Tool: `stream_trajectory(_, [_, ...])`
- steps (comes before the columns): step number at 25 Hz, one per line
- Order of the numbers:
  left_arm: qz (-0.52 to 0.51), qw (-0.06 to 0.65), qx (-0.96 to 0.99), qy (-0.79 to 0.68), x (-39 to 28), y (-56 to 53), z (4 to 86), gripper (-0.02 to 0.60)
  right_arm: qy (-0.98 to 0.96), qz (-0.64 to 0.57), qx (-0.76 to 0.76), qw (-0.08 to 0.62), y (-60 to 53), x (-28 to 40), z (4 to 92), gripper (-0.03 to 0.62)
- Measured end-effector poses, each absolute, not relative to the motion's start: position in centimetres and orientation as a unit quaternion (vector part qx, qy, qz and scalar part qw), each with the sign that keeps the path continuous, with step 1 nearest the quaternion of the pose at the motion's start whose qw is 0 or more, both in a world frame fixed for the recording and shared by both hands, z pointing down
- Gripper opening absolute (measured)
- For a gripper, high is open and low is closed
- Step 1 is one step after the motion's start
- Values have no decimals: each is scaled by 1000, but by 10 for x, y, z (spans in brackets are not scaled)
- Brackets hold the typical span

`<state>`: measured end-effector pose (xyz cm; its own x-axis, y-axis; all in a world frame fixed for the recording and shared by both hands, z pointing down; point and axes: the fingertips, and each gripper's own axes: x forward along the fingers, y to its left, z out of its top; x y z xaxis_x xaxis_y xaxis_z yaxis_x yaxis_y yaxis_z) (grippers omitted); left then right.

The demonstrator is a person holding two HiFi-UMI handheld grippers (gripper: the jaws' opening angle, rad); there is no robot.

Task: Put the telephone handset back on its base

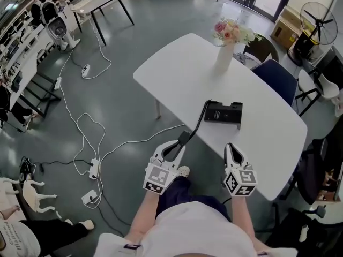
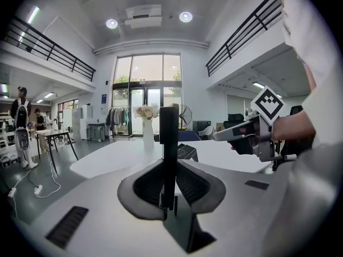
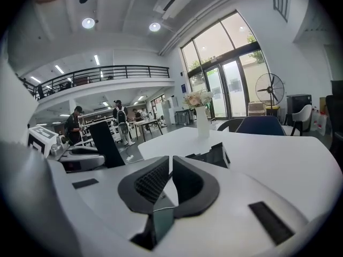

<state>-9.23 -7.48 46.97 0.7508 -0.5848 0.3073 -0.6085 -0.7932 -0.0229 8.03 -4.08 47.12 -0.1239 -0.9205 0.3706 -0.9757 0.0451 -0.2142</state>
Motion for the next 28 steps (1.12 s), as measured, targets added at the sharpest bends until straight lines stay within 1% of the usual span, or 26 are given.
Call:
stream_trajectory(5, [151, 35, 939, -306, -92, -106, 470, 77, -711, 206, 670, 60, -68, 82, 468, 43])
stream_trajectory(13, [139, 11, 947, -288, -86, -159, 457, 77, -691, 196, 694, 40, -105, 95, 462, 43])
stream_trajectory(22, [149, -17, 956, -253, -86, -185, 444, 77, -667, 209, 714, 44, -91, 89, 473, 43])
stream_trajectory(28, [162, -31, 961, -224, -74, -193, 443, 77, -659, 219, 718, 45, -84, 89, 478, 43])
